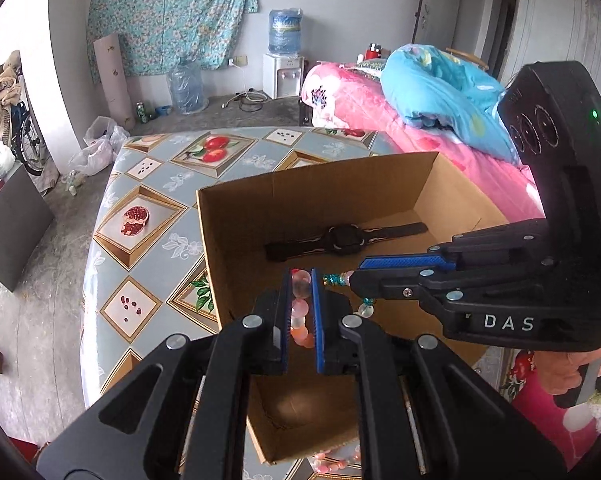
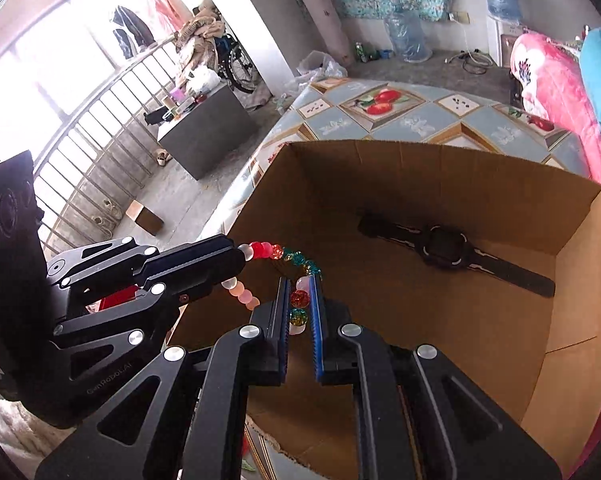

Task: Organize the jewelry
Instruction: 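Carry the beaded bracelet into the box and open the right gripper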

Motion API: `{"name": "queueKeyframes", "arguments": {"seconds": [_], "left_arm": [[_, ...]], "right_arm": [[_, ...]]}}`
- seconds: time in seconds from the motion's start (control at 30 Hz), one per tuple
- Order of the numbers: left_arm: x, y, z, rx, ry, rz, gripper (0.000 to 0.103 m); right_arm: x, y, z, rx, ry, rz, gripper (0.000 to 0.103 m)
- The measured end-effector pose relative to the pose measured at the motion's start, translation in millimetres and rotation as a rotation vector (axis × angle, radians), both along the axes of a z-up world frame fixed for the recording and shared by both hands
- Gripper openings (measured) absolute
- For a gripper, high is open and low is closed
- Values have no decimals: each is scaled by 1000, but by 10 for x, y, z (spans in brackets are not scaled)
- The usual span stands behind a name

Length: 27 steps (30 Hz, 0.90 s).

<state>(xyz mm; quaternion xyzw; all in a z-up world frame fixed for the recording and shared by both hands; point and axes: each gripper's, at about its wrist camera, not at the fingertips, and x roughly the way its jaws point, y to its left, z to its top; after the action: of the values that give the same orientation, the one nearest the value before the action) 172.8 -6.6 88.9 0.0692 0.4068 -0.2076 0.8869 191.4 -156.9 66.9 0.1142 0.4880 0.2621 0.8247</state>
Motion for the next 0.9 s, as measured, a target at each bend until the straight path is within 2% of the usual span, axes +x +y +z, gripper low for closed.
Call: {"name": "queueKeyframes", "arguments": {"seconds": [0.1,0.23,0.43,0.57,0.67,0.7,0.77,0.83,0.9], "left_arm": [[182,-24,-190,48,38,10,8],[331,-37,-310,67,81,26,9],[352,17,-283,41,54,41,10],[259,88,-170,6,17,55,10],[121,165,-47,-31,-12,59,10],[57,195,1,-44,-26,59,10],[-104,259,102,-81,-58,50,13],[-288,339,188,-120,-93,46,21],[-485,408,240,-153,-124,41,22]], "right_arm": [[230,4,-270,43,133,-28,10],[402,60,-492,49,231,-47,11],[447,50,-605,64,262,-62,12],[370,12,-493,67,217,-66,12],[226,-26,-321,60,146,-64,13],[146,-57,-264,59,116,-63,15],[-47,-108,-116,63,46,-62,34],[-303,-165,6,56,-34,-75,39],[-605,-241,101,57,-112,-71,39]]}}
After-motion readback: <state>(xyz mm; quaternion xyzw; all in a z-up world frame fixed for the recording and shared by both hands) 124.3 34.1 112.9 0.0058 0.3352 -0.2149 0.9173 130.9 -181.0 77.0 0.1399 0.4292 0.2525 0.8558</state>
